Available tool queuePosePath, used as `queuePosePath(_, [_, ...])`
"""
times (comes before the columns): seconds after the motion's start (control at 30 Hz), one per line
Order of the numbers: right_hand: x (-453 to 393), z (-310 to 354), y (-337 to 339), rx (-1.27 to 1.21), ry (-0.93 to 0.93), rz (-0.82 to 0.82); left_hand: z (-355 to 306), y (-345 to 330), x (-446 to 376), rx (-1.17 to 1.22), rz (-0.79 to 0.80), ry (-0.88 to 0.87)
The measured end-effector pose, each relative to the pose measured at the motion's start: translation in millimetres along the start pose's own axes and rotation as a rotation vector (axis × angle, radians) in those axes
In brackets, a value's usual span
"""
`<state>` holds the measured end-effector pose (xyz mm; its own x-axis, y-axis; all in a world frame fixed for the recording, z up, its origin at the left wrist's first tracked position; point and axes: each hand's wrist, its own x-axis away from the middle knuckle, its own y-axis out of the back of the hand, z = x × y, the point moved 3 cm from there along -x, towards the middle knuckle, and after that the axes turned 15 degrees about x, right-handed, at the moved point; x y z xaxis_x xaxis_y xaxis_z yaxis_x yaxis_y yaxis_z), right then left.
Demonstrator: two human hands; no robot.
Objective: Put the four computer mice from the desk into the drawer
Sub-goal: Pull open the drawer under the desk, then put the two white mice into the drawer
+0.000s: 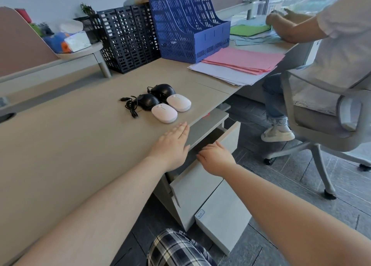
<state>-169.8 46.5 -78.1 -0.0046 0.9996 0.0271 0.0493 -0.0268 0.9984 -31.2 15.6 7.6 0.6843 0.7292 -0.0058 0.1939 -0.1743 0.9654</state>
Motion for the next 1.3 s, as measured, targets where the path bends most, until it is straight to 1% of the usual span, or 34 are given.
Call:
queuePosePath(0.07, [5.6,-2.8,6.3,0.053,0.007,0.039,-0.7,0.2,6.5,-0.002,0.005,0.017])
queuePosePath(0.2, [28.3,-15.3,13.6,0.004,-0.081,0.118,-1.5,1.2,20.2,0.003,0.005,0.05])
queuePosePath(0.27, [42.2,-23.7,15.9,0.019,-0.106,0.14,-2.1,1.0,25.0,0.003,0.005,0.063])
queuePosePath(0.43, [79.4,-48.5,16.4,0.168,-0.151,0.131,-5.7,-0.6,36.9,0.0,-0.007,0.095])
queuePosePath(0.63, [118.0,-65.9,7.9,0.258,-0.198,0.161,-8.0,-1.3,43.5,0.006,-0.018,0.122])
queuePosePath(0.77, [123.9,-64.8,7.0,0.24,-0.219,0.191,-8.6,-1.9,46.3,0.012,-0.028,0.125])
queuePosePath(1.0, [109.4,-52.4,12.0,0.173,-0.2,0.15,-9.1,5.8,49.3,0.042,-0.044,0.107])
queuePosePath(1.2, [69.7,-33.3,31.0,0.1,-0.161,0.067,-6.8,20.4,43.7,0.084,-0.182,0.122])
queuePosePath(1.3, [45.2,-25.6,50.5,0.066,-0.152,-0.012,1.2,30.1,34.2,0.093,-0.265,0.135])
